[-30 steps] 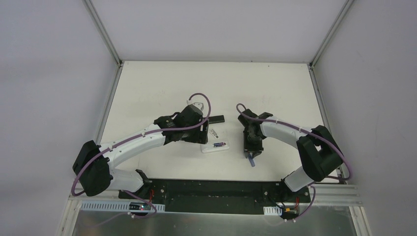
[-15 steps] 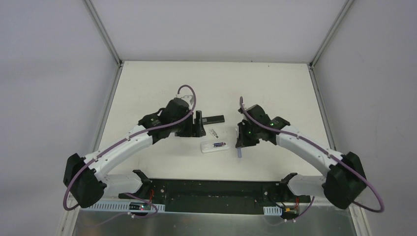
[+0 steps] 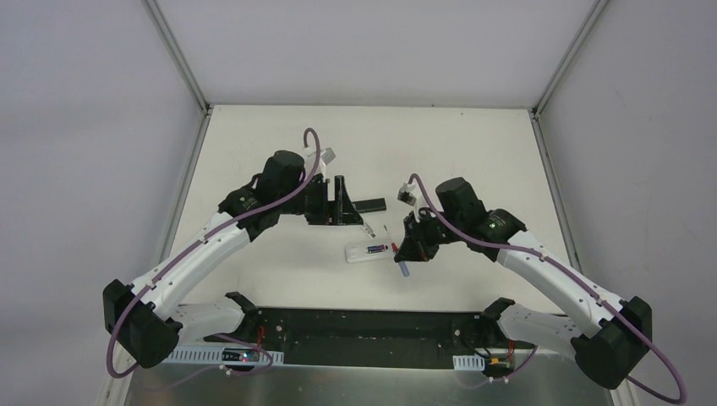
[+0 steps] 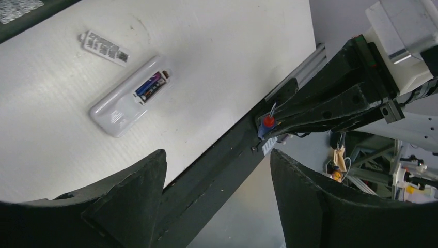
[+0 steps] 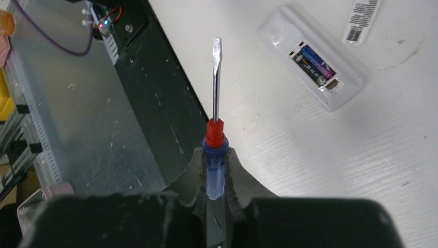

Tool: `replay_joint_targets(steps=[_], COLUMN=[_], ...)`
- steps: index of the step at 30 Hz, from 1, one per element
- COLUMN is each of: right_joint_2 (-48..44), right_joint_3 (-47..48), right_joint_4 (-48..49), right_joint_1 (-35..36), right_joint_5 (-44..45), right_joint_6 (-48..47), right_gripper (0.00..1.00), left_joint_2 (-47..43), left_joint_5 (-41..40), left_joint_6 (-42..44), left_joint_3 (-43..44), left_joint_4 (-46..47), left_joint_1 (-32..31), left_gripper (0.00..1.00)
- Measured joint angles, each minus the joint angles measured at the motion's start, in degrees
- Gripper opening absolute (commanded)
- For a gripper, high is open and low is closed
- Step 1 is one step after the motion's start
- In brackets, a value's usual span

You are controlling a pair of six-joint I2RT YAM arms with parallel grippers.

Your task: Unload the batteries from the remote control

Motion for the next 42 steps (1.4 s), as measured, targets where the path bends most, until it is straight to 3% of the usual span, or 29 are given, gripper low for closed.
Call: replay_joint_targets(steps=[10,32,38,42], right_joint_2=[2.58,2.56,2.32,1.42], right_joint_3=[3.04,3.04,3.02,3.02], right_joint_4=[-3.80,-4.55,-4.55,-4.48], right_joint_1=[0.00,0.00,0.00,0.00], right_joint_5=[-7.67,-10.67,-10.69,-10.71], right_joint_6=[-5.03,-7.15,-7.17,-7.21], right_gripper=[0.00,0.00,0.00,0.00], left_joint_2=[10.14,14.49,15.47,16.68], left_joint_5=[8.79,18.18,20.92,21.66], left_joint_6=[2.62,3.41,3.43,3.43], left_joint_3=[5.16,6.62,6.82,7.48], left_joint_4=[1.99,5.70,6.43,6.60], left_joint_1=[-7.32,-7.34,-7.34,-7.34], left_gripper=[0.55,0.20,0.20,0.14])
